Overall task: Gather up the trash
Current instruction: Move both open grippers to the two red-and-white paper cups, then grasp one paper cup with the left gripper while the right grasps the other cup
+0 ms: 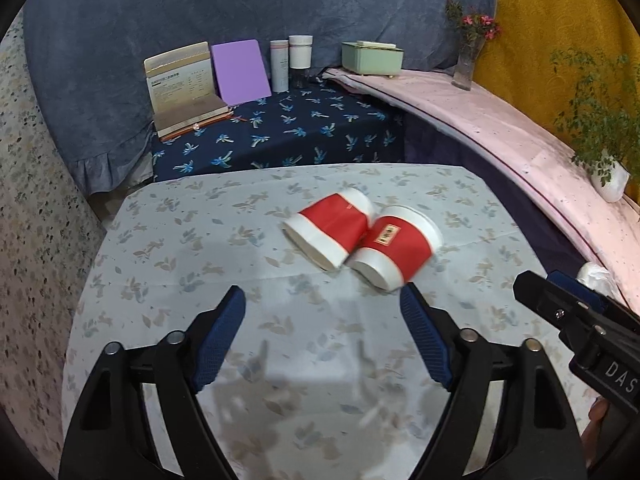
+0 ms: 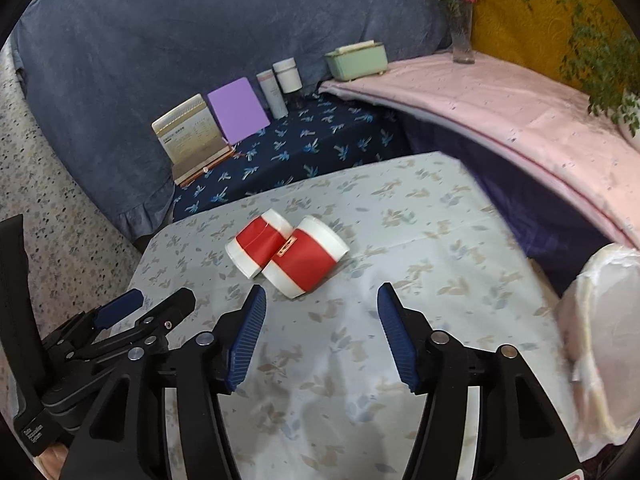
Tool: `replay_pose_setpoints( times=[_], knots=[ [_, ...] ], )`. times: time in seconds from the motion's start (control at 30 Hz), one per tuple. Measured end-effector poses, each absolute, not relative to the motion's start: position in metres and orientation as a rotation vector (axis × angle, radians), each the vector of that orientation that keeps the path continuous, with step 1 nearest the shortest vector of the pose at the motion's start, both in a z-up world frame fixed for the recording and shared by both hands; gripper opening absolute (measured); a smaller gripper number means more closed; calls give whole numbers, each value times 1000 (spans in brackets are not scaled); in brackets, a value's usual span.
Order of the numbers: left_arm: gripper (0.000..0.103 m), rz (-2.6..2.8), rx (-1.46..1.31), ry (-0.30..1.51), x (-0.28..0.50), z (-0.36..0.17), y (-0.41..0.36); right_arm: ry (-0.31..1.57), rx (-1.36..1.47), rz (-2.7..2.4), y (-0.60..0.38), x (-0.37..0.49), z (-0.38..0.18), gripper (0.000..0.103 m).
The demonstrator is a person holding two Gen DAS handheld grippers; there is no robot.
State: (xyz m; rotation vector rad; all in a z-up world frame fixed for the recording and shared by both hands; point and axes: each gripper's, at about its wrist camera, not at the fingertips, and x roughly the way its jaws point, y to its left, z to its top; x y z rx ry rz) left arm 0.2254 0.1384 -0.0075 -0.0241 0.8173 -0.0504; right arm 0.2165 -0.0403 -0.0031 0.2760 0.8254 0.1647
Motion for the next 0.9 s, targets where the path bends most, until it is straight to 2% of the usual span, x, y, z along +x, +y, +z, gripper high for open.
replay_pose_setpoints(
  times=[0.07, 0.17, 0.33, 0.63, 0.7, 0.77, 0.8, 0.9],
  knots=[
    [86, -45, -34, 817, 234, -11, 146, 851, 307, 171, -36, 229, -15, 62],
    [89, -40, -17, 822, 253, -19, 152, 890, 353, 175, -31, 249, -34, 63],
    [90, -58, 0, 848, 290, -34, 153, 943, 423, 178, -28, 281, -61, 63],
    [90, -96, -232, 966, 347, -70, 163, 988, 497, 196, -25, 324, -99, 65],
    [82, -118, -275, 980, 350, -76, 163, 982, 498, 206, -23, 327, -102, 70],
    [60, -147, -297, 1003, 354, -84, 161, 977, 494, 226, -21, 329, -103, 70],
    [56, -158, -307, 1013, 355, -86, 160, 976, 492, 236, -20, 330, -104, 70],
    [35, -186, -339, 1022, 355, -91, 157, 974, 478, 250, -19, 330, -103, 70]
  ],
)
